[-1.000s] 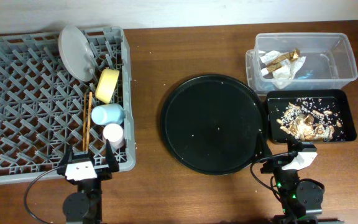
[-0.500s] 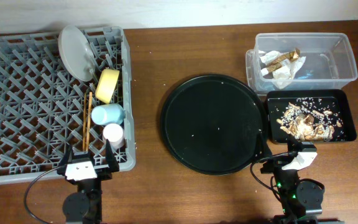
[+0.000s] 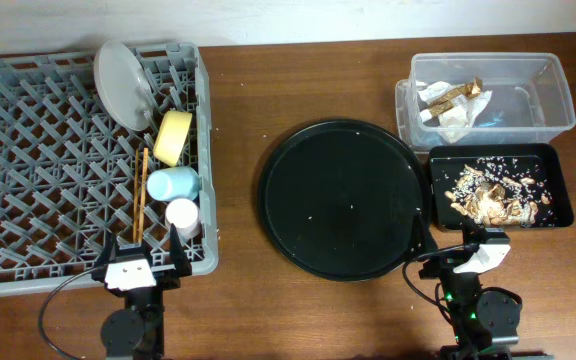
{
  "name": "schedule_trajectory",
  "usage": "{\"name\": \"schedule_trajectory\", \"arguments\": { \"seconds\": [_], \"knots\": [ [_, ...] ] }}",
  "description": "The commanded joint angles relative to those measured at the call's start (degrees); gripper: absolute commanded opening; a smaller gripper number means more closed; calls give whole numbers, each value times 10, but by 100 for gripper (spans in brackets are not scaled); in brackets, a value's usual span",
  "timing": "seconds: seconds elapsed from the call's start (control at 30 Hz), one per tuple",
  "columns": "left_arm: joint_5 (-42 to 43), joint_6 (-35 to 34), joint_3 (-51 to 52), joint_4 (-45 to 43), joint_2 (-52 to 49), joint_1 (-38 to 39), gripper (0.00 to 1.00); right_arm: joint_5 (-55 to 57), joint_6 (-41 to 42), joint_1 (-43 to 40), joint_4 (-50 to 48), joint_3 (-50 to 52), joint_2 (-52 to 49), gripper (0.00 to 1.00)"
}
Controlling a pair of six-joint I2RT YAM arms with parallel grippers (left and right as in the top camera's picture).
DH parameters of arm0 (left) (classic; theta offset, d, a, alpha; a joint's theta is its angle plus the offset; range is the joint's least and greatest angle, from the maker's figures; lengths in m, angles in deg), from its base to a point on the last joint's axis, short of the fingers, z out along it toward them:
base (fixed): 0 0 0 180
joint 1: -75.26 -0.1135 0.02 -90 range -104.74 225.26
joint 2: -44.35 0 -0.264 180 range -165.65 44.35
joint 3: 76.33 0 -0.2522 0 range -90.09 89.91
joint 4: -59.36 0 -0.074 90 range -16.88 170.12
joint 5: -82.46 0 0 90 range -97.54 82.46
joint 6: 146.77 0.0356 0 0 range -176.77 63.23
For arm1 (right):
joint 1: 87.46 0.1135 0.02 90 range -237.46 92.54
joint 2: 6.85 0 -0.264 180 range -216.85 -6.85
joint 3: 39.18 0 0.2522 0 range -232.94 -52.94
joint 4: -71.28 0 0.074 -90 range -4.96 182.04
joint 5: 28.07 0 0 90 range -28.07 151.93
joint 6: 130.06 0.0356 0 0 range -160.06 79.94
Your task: Sort waste into correct bins and load items into the dishwasher rack
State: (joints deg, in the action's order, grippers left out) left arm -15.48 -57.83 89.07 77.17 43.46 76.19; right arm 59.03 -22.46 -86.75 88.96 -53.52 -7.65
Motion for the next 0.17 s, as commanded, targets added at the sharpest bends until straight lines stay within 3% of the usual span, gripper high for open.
{"name": "schedule_trajectory", "arguments": {
  "seconds": [0.0,0.13],
  "knots": [
    [-3,9,3,-1,6,-4,99,-3,0,-3,3,3,4,99],
    [-3,9,3,-1,6,-4,99,-3,0,-3,3,3,4,98]
  ]
}}
